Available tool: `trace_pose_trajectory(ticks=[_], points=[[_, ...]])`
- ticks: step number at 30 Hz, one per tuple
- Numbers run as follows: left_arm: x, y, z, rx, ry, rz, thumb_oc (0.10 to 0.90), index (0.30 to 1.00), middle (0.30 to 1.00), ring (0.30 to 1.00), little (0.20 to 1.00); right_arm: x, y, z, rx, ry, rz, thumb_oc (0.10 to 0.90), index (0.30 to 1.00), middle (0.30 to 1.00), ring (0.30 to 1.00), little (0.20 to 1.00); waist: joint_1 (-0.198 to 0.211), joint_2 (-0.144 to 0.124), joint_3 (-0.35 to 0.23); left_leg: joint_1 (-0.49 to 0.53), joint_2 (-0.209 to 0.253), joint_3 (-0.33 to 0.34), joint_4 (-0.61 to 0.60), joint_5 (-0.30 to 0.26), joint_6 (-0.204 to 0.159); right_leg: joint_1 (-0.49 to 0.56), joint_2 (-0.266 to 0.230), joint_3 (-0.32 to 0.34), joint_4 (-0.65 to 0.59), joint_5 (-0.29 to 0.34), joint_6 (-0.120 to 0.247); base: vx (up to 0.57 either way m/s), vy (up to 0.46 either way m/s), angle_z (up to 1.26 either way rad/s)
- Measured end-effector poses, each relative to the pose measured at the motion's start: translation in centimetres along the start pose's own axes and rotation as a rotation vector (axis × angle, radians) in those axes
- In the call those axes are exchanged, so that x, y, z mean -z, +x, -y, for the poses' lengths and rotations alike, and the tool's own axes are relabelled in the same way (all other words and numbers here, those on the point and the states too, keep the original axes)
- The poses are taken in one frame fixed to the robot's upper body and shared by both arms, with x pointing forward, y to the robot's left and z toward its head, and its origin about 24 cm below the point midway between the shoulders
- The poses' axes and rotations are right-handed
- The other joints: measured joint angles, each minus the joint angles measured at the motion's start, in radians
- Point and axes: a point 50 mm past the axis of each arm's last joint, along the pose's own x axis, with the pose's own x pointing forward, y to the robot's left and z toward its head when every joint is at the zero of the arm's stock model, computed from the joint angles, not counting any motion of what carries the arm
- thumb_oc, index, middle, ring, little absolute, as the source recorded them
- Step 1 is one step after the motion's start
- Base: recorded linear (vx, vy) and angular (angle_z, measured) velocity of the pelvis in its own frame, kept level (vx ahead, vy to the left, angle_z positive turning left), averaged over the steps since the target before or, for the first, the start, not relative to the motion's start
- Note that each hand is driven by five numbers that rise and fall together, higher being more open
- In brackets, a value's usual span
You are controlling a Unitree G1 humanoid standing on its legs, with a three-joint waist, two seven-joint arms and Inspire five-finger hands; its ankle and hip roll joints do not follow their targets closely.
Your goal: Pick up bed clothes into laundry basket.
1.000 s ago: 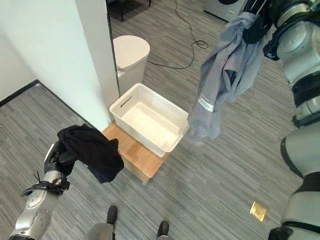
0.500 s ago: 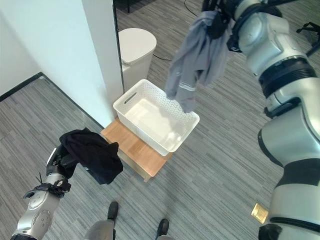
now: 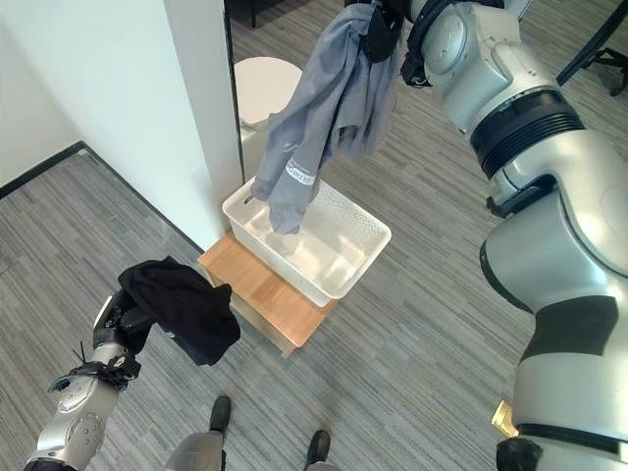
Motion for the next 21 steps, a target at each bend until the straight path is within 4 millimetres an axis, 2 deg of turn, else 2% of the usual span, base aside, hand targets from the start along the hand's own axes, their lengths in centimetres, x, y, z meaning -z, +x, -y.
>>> trace_pose_trajectory(ticks=[8,13,17,21], points=[[0.0,0.0,0.0,-0.001,-0.001,0.000,0.400,0.300,0.300,0.300,0.300,-0.8,0.2,-0.5,-0.010,0.007,0.011,0.400,0.300,0.300,0.300,0.300,-0.002,0.000,0.000,0.000,0.002,0.001,0.000,0.001,-0.001,-0.001,0.002,0.002,0.000,0.000,0.000,0.00,-0.001,0.00],[0.0,0.1,0.1,0.000,0.000,0.001,0.400,0.300,0.300,0.300,0.300,-2.7,0.6,-1.3,-0.025,0.028,0.057,0.400,0.300,0.300,0.300,0.300,-0.002,0.000,0.000,-0.004,0.003,0.006,0.001,0.001,-0.001,-0.010,0.003,0.008,0.000,0.000,0.000,-0.07,-0.001,-0.04],[-0.1,0.1,0.1,0.000,0.000,0.002,0.400,0.300,0.300,0.300,0.300,-5.3,0.9,-2.8,-0.058,0.056,0.116,0.400,0.300,0.300,0.300,0.300,0.001,0.000,0.000,-0.016,0.004,0.025,0.000,0.001,-0.001,-0.031,0.003,0.027,0.000,0.001,-0.002,-0.05,-0.005,-0.11],[-0.1,0.2,0.3,0.005,0.001,0.002,0.400,0.300,0.300,0.300,0.300,-6.0,0.8,-4.7,-0.104,0.068,0.131,0.400,0.300,0.300,0.300,0.300,0.003,0.000,0.000,-0.030,0.005,0.025,0.001,0.001,-0.001,-0.044,0.003,0.027,0.000,0.002,-0.003,-0.05,0.002,0.00]])
